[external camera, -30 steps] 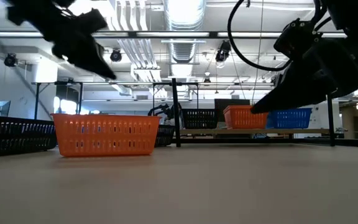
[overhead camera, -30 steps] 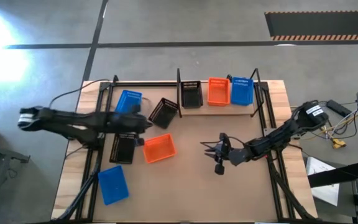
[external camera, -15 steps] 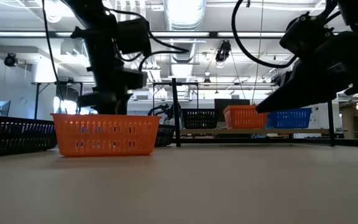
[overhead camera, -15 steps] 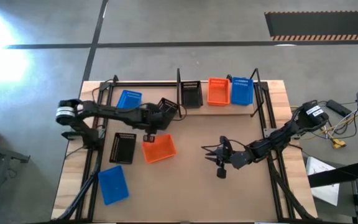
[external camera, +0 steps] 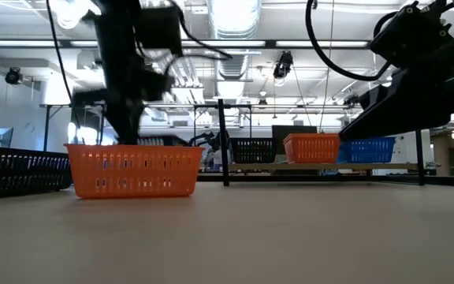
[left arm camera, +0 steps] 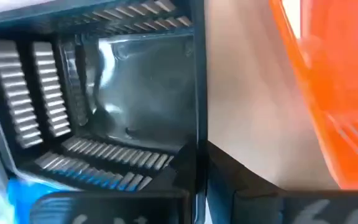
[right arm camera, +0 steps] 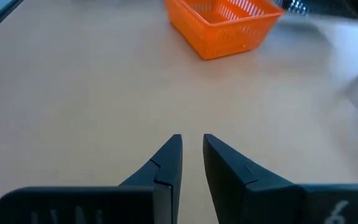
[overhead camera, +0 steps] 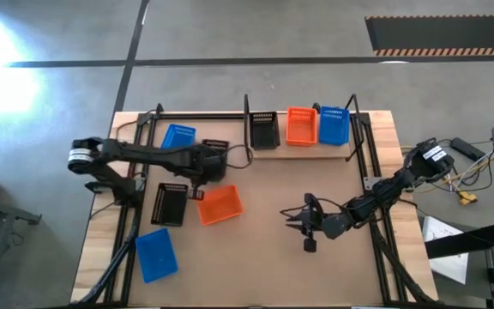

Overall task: Stack baskets on shelf by color
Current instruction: Stack the top black bin on the black bin on the shelf

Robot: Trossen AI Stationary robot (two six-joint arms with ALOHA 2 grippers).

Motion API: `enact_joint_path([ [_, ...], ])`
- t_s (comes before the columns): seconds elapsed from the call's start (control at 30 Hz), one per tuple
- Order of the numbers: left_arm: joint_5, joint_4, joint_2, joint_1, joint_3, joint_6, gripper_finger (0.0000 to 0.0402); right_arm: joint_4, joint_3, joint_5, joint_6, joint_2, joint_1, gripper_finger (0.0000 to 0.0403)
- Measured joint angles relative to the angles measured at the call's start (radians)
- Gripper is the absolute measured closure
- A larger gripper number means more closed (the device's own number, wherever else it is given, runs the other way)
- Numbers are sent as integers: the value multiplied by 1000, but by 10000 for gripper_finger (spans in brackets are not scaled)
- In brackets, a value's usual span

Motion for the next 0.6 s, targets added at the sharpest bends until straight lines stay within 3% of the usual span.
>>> enact_joint_path([
  [0.17,-87,-233,-79,-13,201,-134,401,-16,0,0,-4,0,0,346],
  [0.27,-202,-205,-109,-11,337,-147,401,-18,0,1,-6,0,0,346],
  [0.33,-220,-105,-113,1,419,-111,401,-18,0,1,-8,0,0,346],
  [0.4,-181,54,-107,10,481,-54,401,-18,-1,1,-9,0,0,346],
  [0.5,-6,293,-67,36,548,2,401,-17,-1,2,-9,0,0,346],
  [0.6,132,418,21,72,612,10,401,-13,-1,2,-8,0,0,346],
])
